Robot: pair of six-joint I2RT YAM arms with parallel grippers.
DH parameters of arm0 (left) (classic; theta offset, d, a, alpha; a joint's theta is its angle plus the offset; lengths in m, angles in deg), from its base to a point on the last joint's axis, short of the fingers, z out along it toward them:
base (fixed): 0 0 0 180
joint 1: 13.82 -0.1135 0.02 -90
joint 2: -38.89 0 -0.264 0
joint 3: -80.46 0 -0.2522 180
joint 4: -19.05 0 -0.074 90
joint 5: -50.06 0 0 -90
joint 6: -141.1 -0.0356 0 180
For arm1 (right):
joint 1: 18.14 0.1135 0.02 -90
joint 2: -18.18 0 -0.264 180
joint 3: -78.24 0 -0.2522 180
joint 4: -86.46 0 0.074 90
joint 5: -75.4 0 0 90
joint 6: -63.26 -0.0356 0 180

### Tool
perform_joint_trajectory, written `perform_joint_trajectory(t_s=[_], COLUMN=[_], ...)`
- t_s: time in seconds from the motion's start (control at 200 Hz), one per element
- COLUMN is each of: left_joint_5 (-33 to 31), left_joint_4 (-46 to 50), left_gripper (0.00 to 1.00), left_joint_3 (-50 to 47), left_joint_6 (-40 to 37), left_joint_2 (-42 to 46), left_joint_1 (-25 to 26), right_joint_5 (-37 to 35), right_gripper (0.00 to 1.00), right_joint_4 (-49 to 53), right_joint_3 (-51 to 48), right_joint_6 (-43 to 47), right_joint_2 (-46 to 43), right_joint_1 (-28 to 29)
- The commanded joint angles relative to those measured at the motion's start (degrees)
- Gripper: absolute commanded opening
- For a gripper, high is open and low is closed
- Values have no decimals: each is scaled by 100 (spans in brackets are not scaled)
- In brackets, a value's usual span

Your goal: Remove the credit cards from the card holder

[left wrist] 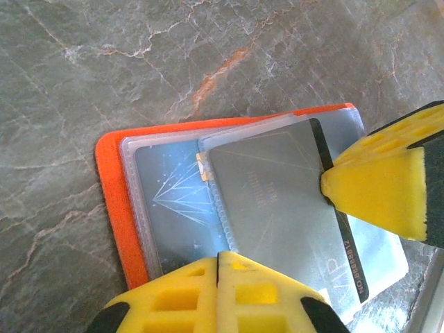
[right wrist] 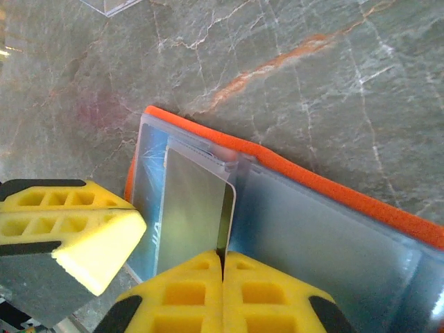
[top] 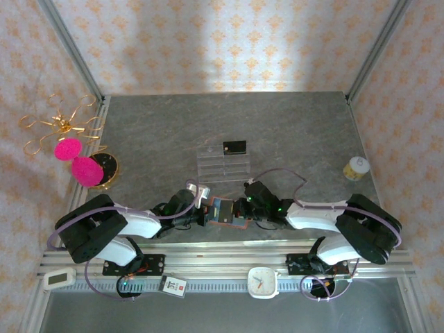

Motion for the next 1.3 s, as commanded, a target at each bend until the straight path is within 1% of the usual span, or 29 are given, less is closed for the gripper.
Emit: perform_joint_trajectory(t_s=[0.0,0.085,0.14,0.295,0.42,0.511,0.601,0.651,0.676,0.716,0.766,0.811,0.946,1.096,1.216,1.297], left_joint_5=[21,12,-27,62,159,117,104,114,134,137,136,131,81,104,165,177], left_joint_4=[121,101,149,84,-113,-64,-102,-84,-100,-105,-122,-128,-91,-255,-486,-547], left_gripper=[0,0,0,0,0,0,0,0,0,0,0,0,0,0,0,0], left_joint_3=[-117,-15,138,470,450,433,377,358,346,321,301,277,269,162,74,46], left_joint_6=[82,93,51,-23,63,110,109,110,108,109,110,274,274,335,425,445], left_joint_2=[167,497,556,105,-309,-485,-588,-627,-642,-652,-635,-622,-594,-625,-699,-616], left_joint_1=[-11,88,204,330,326,326,326,331,326,326,330,326,332,319,317,317], right_joint_5=[-57,95,175,234,238,211,175,151,120,42,-20,-28,-137,-346,-360,-291], right_gripper=[0,0,0,0,0,0,11,13,12,7,5,0,0,0,0,0], right_joint_4=[130,-27,-147,-169,-149,-131,-124,-115,-100,-61,-28,-28,103,325,395,233], right_joint_3=[-124,-115,-106,54,79,62,32,13,9,-9,-32,-53,-109,-351,-620,-758], right_joint_6=[173,233,271,395,422,390,337,326,313,285,273,273,188,86,31,33], right_joint_2=[-46,80,144,286,321,298,250,222,190,140,78,41,-76,-482,-823,-914], right_joint_1=[-16,-17,-16,-16,-20,-16,-22,-17,-17,-16,-20,-16,-17,-38,-68,-77])
